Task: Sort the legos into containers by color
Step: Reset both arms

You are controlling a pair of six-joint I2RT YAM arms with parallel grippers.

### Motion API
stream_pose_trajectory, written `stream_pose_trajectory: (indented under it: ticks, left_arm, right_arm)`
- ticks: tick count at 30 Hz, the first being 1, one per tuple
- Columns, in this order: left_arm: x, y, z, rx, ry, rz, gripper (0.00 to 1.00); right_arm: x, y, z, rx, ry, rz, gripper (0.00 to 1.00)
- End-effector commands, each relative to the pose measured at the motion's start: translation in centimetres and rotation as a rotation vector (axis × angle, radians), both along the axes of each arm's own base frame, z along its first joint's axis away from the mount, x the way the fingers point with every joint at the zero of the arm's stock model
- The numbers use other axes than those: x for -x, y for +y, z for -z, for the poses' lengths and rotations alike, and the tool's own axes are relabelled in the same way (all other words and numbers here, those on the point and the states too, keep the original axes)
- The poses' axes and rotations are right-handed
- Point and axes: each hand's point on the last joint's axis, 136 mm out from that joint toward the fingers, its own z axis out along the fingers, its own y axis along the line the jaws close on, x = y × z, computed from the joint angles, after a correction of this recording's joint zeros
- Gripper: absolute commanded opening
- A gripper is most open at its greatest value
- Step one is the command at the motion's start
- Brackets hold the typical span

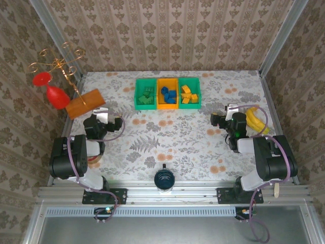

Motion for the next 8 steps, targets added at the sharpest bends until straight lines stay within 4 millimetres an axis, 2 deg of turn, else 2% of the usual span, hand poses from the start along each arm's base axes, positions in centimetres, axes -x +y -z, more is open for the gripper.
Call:
stream_pose_trajectory:
  ticks: [1,8]
  left_arm:
    - [-0.01,-0.29,-0.21,0.016,-0.005,0.015,1.0]
    - [-0.06,-0.21,-0.22,0.017,-0.005,0.01,1.0]
  right_arm:
    - [-0.46,0.04,-0.86,0.001,-0.036,-0.014,1.0]
    - [-0.45,0.03,-0.86,0.001,-0.036,-0.014,1.0]
